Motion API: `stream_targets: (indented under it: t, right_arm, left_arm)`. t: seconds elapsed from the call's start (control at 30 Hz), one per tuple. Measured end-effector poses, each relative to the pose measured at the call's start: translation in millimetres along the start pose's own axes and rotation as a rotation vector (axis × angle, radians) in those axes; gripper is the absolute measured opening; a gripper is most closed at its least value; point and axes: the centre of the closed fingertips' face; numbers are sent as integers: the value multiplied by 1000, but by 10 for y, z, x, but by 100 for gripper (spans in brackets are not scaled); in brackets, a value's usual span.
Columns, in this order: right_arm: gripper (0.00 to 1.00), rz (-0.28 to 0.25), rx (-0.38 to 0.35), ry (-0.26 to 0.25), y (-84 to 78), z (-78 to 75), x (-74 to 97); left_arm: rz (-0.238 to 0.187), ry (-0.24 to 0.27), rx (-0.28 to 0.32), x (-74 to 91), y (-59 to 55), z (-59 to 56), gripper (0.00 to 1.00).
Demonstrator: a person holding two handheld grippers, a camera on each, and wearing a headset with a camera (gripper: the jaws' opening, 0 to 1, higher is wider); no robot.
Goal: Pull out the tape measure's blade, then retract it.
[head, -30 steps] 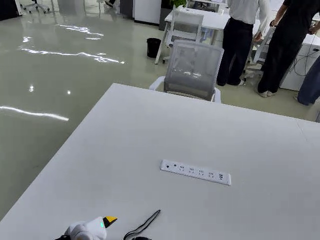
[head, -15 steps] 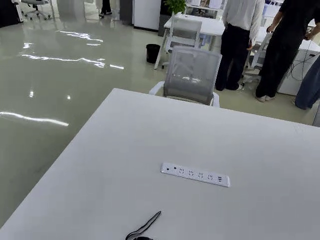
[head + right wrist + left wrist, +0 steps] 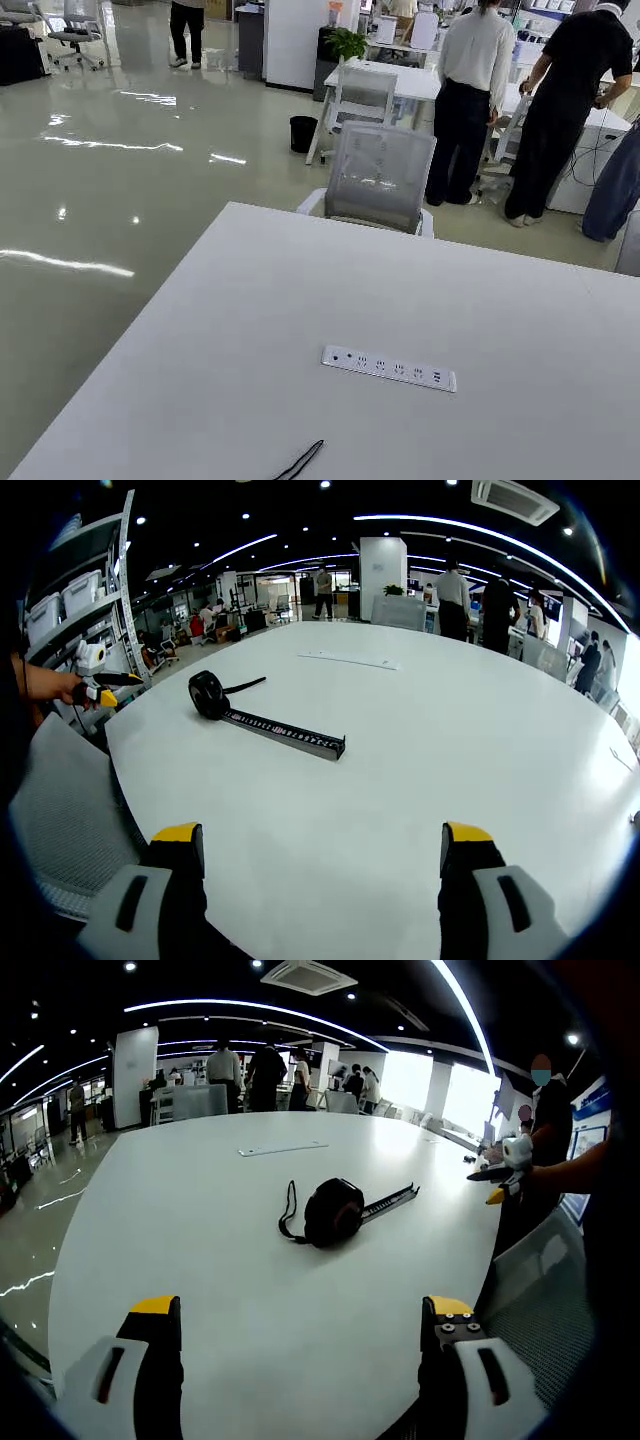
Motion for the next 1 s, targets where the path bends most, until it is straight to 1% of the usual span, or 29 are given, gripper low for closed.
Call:
stream_targets:
  t: [0.07,0.1,0.23,0.33,0.43,0.53,0.57,0.63,0.7,0.77,0.9,1.0]
  right_arm:
    - [100,-4,6,-4,-3,20,26]
    - [100,-8,0,-9,-2,15,44]
    - [100,-12,-4,-27,-20,10,85]
    - [100,-14,-7,-34,-62,15,110]
    - [100,-15,-21,-44,-79,28,154]
    - [100,-23,-14,-33,-86,84,181]
    - [99,-14,-9,-35,-100,96,184]
    - [100,-15,-10,-35,-112,105,218]
    - [100,-17,-20,-54,-132,72,244]
    - [100,-26,-45,-57,-153,64,263]
    - [100,-29,-39,-66,-169,58,305]
    - [100,-29,-35,-72,-167,38,335]
  left_arm:
    - [-8,0,9,25,2,1,99]
    - [-10,-4,8,43,2,-17,99]
    - [1,-15,7,70,-52,-7,99]
    - [-15,-7,17,80,-59,55,99]
    - [-4,0,39,70,-76,89,99]
    - [4,-2,35,63,-65,78,99]
    - [2,-7,32,58,-57,72,99]
    - [-6,-15,25,48,-32,61,99]
    - [0,-16,28,40,-14,52,99]
    - [9,-11,25,33,-17,57,99]
    - [-7,-16,15,34,12,52,99]
    - [-6,-10,11,48,30,51,99]
Point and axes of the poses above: the centre of the closed fingertips' face, and the gripper's own axes: x roughly backward along the fingers, z roughly to its left, y roughly out of its top, and after that the axes turned 7 degrees about y, right-handed
